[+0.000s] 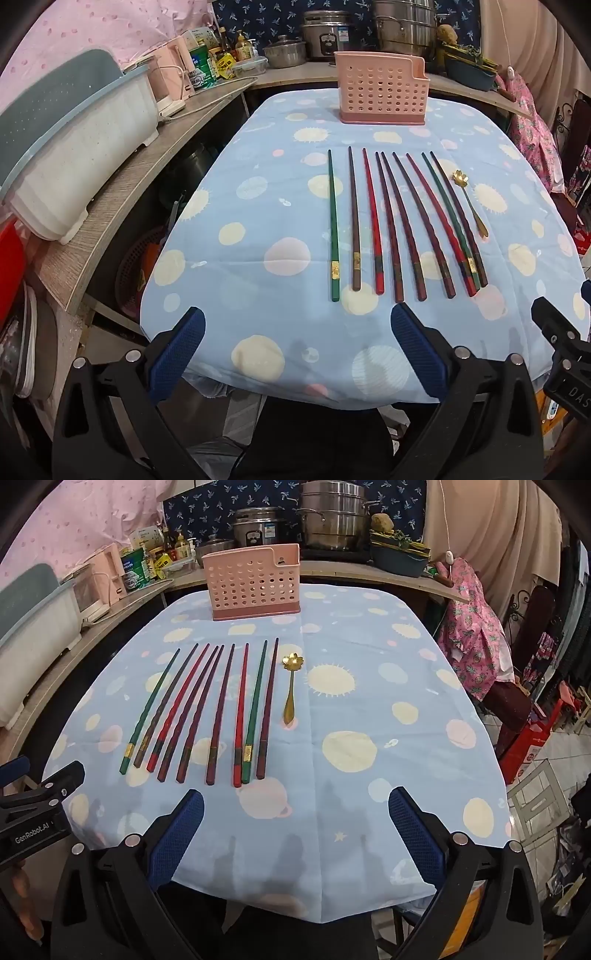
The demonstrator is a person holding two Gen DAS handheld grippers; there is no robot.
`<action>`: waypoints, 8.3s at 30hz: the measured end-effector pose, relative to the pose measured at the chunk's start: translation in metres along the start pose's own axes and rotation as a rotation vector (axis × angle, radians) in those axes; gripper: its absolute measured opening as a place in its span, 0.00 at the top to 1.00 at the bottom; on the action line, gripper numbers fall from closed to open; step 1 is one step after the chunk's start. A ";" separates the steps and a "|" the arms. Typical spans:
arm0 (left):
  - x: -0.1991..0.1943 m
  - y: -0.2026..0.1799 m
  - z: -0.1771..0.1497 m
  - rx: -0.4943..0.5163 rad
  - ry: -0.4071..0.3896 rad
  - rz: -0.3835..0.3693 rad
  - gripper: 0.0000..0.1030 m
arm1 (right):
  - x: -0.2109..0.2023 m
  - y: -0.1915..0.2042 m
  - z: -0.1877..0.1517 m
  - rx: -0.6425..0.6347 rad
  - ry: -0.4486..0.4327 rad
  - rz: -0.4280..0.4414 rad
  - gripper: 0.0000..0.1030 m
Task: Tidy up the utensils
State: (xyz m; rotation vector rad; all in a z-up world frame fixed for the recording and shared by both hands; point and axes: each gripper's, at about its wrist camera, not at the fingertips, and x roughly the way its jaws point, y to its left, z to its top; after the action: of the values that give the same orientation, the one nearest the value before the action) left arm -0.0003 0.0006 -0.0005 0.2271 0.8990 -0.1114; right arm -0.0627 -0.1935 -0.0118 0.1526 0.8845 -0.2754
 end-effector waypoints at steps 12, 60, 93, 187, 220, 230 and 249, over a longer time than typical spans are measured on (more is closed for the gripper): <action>0.001 0.000 0.001 0.011 0.003 0.000 0.07 | -0.003 -0.004 0.004 0.013 -0.022 -0.015 0.06; 0.000 0.000 0.000 0.009 0.008 -0.002 0.07 | -0.008 0.000 0.003 0.001 -0.045 -0.043 0.06; 0.001 -0.002 -0.001 0.012 0.009 -0.001 0.07 | -0.006 -0.001 0.005 -0.005 -0.046 -0.054 0.06; 0.030 0.052 0.099 -0.198 0.005 -0.184 0.93 | 0.088 -0.063 0.096 0.212 0.044 0.141 0.93; -0.022 0.071 0.314 -0.230 -0.373 -0.197 0.93 | 0.059 -0.061 0.281 0.169 -0.250 0.197 0.98; -0.044 0.040 0.403 -0.234 -0.533 -0.265 0.93 | 0.088 -0.048 0.362 0.159 -0.297 0.186 0.98; 0.077 0.000 0.407 -0.205 -0.352 -0.251 0.93 | 0.184 -0.028 0.370 0.110 -0.156 0.168 0.96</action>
State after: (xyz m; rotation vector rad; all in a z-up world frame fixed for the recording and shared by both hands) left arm 0.3578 -0.0982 0.1836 -0.0967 0.5787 -0.2811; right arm 0.3133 -0.3428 0.0758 0.3024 0.6975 -0.1761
